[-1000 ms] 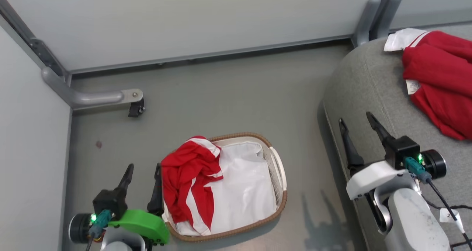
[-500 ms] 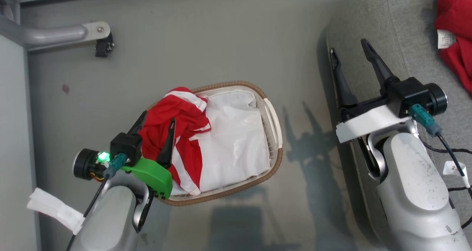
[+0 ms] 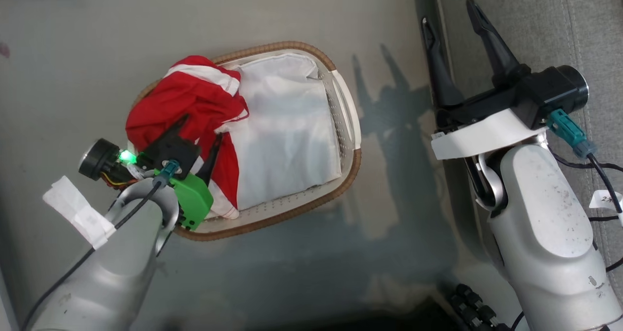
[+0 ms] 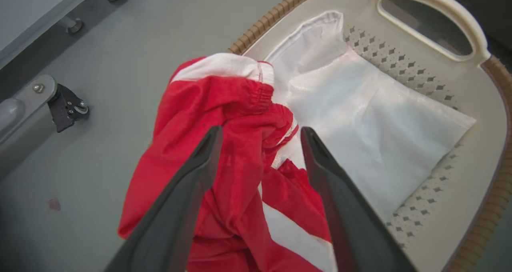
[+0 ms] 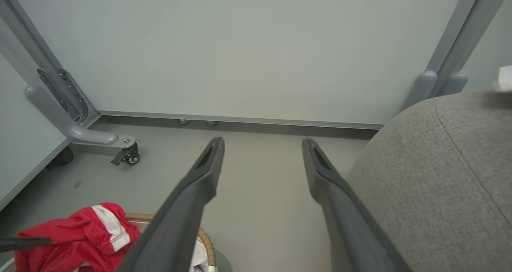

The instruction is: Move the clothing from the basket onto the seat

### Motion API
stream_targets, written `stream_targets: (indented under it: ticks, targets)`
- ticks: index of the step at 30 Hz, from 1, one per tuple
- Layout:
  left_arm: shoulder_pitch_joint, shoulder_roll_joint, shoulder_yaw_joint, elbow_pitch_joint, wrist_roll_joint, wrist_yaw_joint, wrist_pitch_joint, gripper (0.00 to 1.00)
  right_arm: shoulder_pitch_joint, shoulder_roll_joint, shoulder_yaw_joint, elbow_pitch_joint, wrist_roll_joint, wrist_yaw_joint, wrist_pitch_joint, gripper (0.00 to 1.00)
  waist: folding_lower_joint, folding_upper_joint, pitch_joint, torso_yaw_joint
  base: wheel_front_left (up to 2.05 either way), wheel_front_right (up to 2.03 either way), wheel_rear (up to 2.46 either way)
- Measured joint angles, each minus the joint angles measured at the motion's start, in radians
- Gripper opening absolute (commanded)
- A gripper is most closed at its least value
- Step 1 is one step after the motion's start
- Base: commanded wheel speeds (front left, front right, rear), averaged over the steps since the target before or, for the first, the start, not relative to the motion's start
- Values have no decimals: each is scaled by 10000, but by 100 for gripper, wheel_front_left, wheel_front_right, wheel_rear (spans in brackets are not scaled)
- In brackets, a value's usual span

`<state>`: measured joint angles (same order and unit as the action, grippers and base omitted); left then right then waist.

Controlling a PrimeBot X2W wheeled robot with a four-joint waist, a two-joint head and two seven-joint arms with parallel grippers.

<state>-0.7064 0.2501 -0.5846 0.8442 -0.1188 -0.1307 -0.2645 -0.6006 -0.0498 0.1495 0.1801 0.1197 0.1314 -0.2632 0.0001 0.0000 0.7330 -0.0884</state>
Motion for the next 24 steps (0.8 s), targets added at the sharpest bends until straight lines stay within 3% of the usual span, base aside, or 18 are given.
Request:
stream_targets:
  ticks: [15,21,22,23,24]
  targets:
    - [-2055,42,-585,3185,991,1262,-2,100,-150,2,213,-305,495,0,0,100,0,0,1483,-854,0,0,0]
    - [-2430,12,-702,3806,1026,1216,-2,100,-151,4,311,-387,658,0,0,100,0,0,1797,-1056,0,0,0]
    - [-2467,8,-711,3891,1022,1166,-2,46,-151,6,332,-393,681,0,0,100,0,0,1825,-1091,0,0,0]
    - [-2478,4,-713,3927,1007,1112,-2,0,-151,4,353,-395,700,0,0,100,0,0,1841,-1118,0,0,0]
    - [-2478,-33,-629,3965,876,1035,-2,0,-153,6,378,-395,723,0,0,100,0,0,1847,-1147,0,0,0]
